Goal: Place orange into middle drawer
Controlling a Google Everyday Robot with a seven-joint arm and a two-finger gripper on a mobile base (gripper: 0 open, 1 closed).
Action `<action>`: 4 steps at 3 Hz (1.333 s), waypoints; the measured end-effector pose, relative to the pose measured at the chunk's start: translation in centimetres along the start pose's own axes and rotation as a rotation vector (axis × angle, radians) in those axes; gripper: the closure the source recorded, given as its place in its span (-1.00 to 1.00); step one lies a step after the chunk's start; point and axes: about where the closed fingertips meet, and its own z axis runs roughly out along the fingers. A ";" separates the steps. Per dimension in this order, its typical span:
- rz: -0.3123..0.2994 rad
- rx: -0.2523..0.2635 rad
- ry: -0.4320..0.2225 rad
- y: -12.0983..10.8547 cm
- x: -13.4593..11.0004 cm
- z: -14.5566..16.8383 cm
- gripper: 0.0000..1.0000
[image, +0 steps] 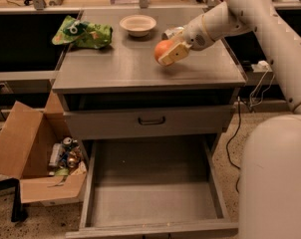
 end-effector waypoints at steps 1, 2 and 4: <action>-0.165 0.022 -0.075 4.8 -4.4 -3.8 1.00; -0.196 -0.008 -0.074 6.9 -4.8 -3.1 1.00; -0.232 -0.072 -0.102 9.6 -4.1 -3.3 1.00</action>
Offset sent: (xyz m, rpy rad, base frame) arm -0.0493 0.0157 0.0523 0.0153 -0.1538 0.0906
